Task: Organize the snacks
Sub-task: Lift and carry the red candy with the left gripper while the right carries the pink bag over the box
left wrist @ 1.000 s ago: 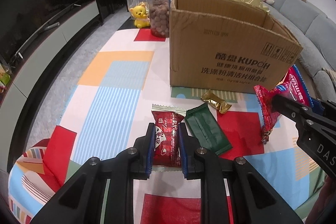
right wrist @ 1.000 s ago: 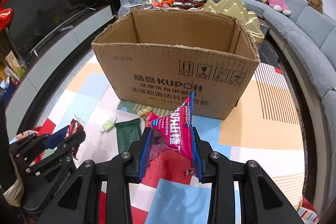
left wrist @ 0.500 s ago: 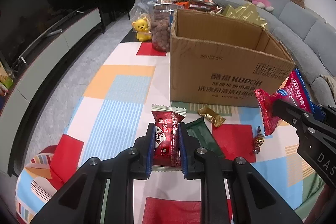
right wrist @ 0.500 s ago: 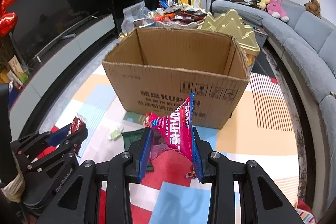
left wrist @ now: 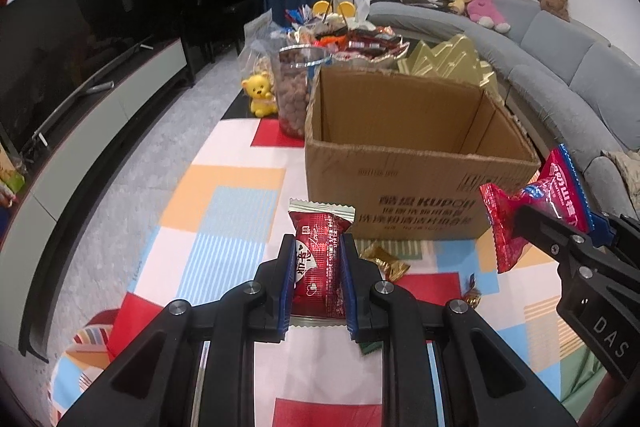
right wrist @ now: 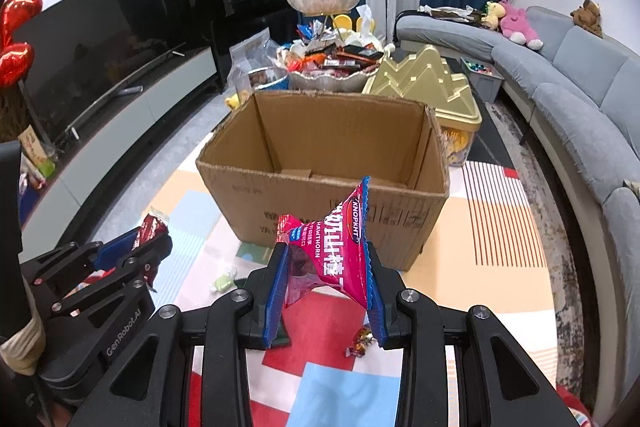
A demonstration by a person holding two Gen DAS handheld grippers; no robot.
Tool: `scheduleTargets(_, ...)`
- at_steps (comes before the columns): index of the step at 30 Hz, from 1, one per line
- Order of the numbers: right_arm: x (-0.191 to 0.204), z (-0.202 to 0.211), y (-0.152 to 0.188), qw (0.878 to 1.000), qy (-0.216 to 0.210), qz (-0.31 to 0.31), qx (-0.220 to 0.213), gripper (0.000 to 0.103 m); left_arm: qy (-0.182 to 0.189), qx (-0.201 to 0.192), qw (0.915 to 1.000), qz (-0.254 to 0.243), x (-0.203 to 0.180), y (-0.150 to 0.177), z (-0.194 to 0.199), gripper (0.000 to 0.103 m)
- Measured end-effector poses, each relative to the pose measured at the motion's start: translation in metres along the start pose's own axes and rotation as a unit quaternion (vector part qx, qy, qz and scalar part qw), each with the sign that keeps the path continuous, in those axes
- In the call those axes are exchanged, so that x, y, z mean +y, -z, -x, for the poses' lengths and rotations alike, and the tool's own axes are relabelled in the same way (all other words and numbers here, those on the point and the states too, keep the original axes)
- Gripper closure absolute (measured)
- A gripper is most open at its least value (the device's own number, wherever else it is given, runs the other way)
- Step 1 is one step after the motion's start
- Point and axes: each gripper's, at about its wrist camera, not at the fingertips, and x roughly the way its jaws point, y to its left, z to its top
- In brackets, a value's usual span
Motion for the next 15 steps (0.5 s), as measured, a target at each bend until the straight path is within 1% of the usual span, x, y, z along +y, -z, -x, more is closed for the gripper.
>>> scheduleTargets(8, -0.004, 0.009, -0.018, 1.000, 0.002, 0.000, -0.020, 0.067, 0.005, -0.020, 0.9998, -0.007, -0.006, -0.027, 0.007, 0.081)
scheduleTargets(15, -0.009, 0.016, -0.034, 0.999, 0.006, -0.004, -0.035, 0.067, 0.011, -0.029, 0.9994, -0.014, -0.011, -0.044, 0.010, 0.081)
